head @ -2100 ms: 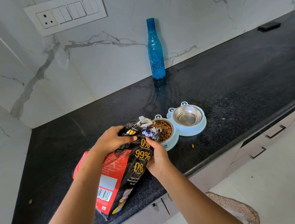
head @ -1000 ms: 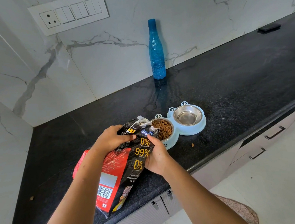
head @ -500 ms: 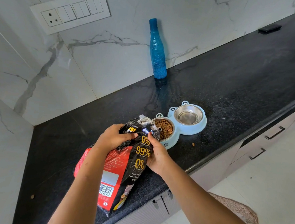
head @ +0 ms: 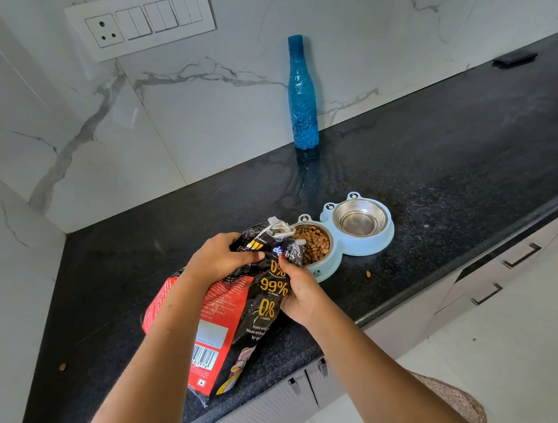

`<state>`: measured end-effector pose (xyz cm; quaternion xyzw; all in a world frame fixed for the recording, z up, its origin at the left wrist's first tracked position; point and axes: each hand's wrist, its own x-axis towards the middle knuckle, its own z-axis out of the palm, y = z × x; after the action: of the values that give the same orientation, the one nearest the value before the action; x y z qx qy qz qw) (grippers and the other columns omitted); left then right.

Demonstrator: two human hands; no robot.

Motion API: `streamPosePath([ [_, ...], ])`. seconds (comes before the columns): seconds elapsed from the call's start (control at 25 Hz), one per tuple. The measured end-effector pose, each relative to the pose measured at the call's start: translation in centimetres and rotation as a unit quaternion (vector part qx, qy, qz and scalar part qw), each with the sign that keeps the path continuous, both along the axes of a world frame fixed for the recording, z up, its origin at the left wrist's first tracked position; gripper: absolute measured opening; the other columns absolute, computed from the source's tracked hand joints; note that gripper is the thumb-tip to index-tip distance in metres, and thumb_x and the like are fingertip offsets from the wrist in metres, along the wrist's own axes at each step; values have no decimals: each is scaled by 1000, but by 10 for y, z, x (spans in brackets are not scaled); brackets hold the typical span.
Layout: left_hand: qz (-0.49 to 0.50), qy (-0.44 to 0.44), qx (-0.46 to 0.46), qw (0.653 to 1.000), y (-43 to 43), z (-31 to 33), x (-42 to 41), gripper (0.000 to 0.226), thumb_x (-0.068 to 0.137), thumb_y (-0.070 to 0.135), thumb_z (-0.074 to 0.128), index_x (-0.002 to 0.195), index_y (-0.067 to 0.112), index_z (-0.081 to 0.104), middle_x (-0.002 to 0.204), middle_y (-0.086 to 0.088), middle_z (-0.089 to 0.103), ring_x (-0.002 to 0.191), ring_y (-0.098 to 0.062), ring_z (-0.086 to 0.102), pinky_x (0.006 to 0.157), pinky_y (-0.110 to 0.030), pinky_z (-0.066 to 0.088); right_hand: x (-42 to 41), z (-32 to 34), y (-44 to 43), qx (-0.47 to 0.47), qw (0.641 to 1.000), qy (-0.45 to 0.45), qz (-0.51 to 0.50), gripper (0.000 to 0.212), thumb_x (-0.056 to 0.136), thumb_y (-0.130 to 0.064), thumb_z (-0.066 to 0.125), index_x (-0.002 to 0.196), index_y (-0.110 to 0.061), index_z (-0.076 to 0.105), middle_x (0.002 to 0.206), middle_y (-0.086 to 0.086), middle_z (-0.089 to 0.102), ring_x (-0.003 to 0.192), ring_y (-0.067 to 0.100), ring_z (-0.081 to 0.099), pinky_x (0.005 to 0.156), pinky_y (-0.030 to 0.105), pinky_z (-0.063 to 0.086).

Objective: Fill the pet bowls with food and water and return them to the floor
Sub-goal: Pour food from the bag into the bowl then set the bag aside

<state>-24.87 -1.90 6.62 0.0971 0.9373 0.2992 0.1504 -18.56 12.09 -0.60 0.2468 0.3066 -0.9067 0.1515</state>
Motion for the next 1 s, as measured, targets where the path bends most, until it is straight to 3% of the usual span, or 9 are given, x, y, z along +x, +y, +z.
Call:
streamPosePath([
  [0.2, -1, -1, -7, 1000, 0, 1, 1, 29, 79, 45, 72, 94, 21, 67, 90, 2, 72, 83, -17, 68, 87, -44, 53, -1, 2, 1, -2, 1000, 1, 2, 30, 100, -24, 51, 125, -8, 59, 116, 16, 69, 99, 31, 68, 75, 42, 56],
  [0.4, 4, -5, 10, 1000, 1, 2, 2, 27, 80, 47, 71, 91, 23, 67, 90, 3, 72, 84, -15, 68, 89, -43, 52, 4, 0, 2, 0, 1000, -5, 11, 34, 96, -36, 56, 118, -10, 62, 101, 13, 74, 91, 28, 71, 72, 40, 57],
  [0.64, 18, -13, 20, 1000, 0, 2, 1, 39, 78, 53, 70, 95, 18, 67, 92, 1, 72, 85, -17, 68, 90, -44, 51, 6, -2, 2, -34, 999, 10, 18, 49, 94, -50, 52, 125, -13, 60, 113, 14, 72, 103, 30, 68, 80, 44, 56],
  [0.8, 16, -7, 13, 1000, -1, 0, 1, 41, 76, 56, 71, 94, 19, 67, 91, 2, 71, 86, -17, 67, 89, -45, 51, 7, -5, 4, -93, 994, 37, 37, 56, 95, -53, 46, 131, -11, 59, 125, 17, 66, 118, 34, 60, 95, 48, 48],
  [1.0, 13, -7, 7, 1000, 1, 1, 1, 40, 77, 55, 70, 95, 20, 67, 92, 3, 71, 87, -16, 67, 89, -44, 51, 6, -4, 7, -114, 991, 45, 53, 56, 96, -51, 41, 130, -10, 59, 126, 18, 65, 115, 33, 61, 97, 48, 46],
])
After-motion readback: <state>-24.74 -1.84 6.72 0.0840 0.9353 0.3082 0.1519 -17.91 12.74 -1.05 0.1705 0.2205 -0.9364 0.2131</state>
